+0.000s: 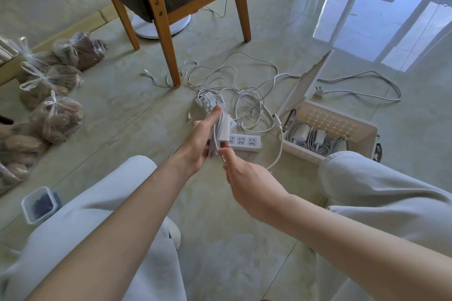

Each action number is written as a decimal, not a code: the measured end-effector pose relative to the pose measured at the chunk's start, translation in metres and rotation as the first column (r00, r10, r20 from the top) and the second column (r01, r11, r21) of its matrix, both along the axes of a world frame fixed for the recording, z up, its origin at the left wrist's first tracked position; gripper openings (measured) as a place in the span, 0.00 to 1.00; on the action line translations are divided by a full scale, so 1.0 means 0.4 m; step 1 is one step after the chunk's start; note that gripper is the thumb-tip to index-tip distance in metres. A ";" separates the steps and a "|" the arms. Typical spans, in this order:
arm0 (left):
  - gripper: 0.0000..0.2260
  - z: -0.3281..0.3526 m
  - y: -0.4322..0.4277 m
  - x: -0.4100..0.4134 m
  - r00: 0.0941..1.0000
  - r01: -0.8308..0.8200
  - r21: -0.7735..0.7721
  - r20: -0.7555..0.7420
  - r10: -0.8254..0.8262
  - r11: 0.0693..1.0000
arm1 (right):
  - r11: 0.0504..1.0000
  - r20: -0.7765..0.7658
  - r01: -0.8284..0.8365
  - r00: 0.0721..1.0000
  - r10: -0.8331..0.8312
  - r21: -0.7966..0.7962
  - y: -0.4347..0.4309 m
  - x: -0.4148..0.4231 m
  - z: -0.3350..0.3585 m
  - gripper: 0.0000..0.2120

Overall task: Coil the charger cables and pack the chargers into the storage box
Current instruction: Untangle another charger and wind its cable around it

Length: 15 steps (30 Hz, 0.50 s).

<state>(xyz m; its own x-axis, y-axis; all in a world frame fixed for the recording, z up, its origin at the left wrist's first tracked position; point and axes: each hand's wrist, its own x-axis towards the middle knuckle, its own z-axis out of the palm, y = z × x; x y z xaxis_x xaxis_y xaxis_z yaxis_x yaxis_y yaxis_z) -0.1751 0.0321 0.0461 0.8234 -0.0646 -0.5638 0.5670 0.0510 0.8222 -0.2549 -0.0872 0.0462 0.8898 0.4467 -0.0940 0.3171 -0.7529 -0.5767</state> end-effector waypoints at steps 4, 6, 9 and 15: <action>0.18 0.012 -0.002 -0.004 0.998 -0.043 -0.161 0.034 0.049 0.986 | 0.993 -0.072 0.001 0.997 0.007 0.115 0.006 0.005 -0.007 0.09; 0.18 0.021 -0.005 -0.003 0.995 -0.088 -0.235 0.027 0.097 0.968 | 0.984 -0.119 0.039 0.993 -0.018 0.175 0.003 0.017 -0.021 0.07; 0.18 0.038 -0.005 0.004 0.992 -0.107 -0.364 0.020 0.122 0.925 | 0.975 -0.195 0.146 0.974 -0.113 0.166 -0.005 0.045 -0.038 0.10; 0.17 0.063 0.010 0.003 1.000 -0.006 -0.488 -0.005 0.004 0.873 | 0.810 -0.530 0.418 0.833 -0.160 0.412 -0.015 0.097 -0.015 0.06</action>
